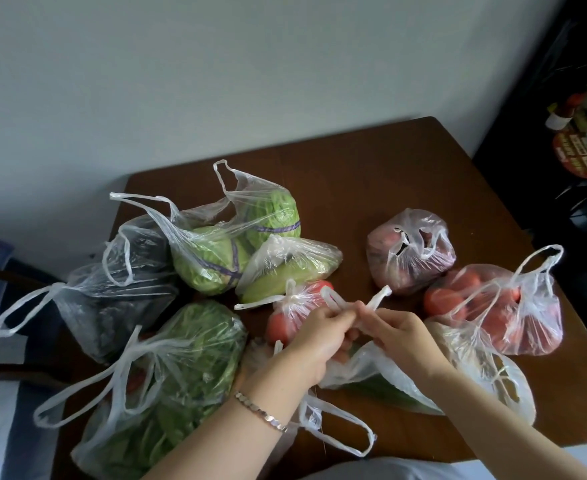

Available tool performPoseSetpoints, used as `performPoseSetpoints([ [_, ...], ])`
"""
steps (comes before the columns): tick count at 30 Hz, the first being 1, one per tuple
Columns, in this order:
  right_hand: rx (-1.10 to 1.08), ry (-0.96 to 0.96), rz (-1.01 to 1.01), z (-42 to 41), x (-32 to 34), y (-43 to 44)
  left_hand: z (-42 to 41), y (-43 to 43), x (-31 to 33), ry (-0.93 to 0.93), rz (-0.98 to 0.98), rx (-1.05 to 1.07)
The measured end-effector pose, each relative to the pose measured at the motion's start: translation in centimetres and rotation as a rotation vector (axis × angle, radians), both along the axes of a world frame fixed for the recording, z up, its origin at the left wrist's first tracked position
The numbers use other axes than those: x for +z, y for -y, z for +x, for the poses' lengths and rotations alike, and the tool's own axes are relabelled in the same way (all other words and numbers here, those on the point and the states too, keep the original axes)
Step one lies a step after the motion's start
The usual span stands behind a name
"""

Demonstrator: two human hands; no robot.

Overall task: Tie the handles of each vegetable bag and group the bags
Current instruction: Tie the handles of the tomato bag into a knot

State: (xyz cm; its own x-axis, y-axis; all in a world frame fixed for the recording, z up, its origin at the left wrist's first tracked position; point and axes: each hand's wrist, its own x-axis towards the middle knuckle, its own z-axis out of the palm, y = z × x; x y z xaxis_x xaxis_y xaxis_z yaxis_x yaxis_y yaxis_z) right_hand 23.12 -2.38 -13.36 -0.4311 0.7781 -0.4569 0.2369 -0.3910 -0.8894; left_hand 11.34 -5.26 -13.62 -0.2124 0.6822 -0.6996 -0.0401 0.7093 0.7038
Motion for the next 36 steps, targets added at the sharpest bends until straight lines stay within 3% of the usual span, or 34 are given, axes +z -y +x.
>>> performPoseSetpoints([
  [3,-0.138,-0.006,-0.084,0.2,0.2,-0.3,0.3,0.4,0.7,-0.198,0.085,-0.092],
  [6,-0.351,0.013,-0.228,0.3,-0.5,-0.8,0.5,1.0,1.2,-0.350,0.401,-0.264],
  [9,-0.318,0.106,-0.262,0.0,-1.0,-1.2,0.1,1.3,0.3,-0.619,0.644,-0.562],
  [13,-0.075,0.295,0.023,-0.2,-0.8,-1.9,-0.2,1.2,-0.5,-0.711,0.742,-0.564],
  [17,0.171,0.286,0.322,0.0,-0.1,-1.5,-0.8,0.7,-0.4,-0.702,0.674,-0.266],
  [20,0.364,0.267,0.263,0.3,0.1,-1.1,-1.3,0.3,-0.2,-0.636,0.616,-0.163],
  [22,0.365,0.191,0.155,1.1,0.0,-1.3,-1.4,0.4,-0.3,-0.538,0.570,-0.178],
  [27,0.058,0.034,-0.050,0.9,-0.8,-0.7,-0.8,-0.1,-0.6,-0.264,0.327,-0.105],
  [30,-0.121,-0.001,0.012,0.0,-1.0,-0.3,-0.4,-0.2,-1.0,-0.210,0.145,-0.020],
  [33,-0.182,-0.028,0.108,-0.1,-1.0,-0.6,-0.2,-0.1,-0.5,-0.213,0.104,-0.014],
  [36,-0.218,-0.083,0.102,-0.1,-0.4,-1.0,-0.6,-0.5,-0.4,0.082,0.061,0.390],
])
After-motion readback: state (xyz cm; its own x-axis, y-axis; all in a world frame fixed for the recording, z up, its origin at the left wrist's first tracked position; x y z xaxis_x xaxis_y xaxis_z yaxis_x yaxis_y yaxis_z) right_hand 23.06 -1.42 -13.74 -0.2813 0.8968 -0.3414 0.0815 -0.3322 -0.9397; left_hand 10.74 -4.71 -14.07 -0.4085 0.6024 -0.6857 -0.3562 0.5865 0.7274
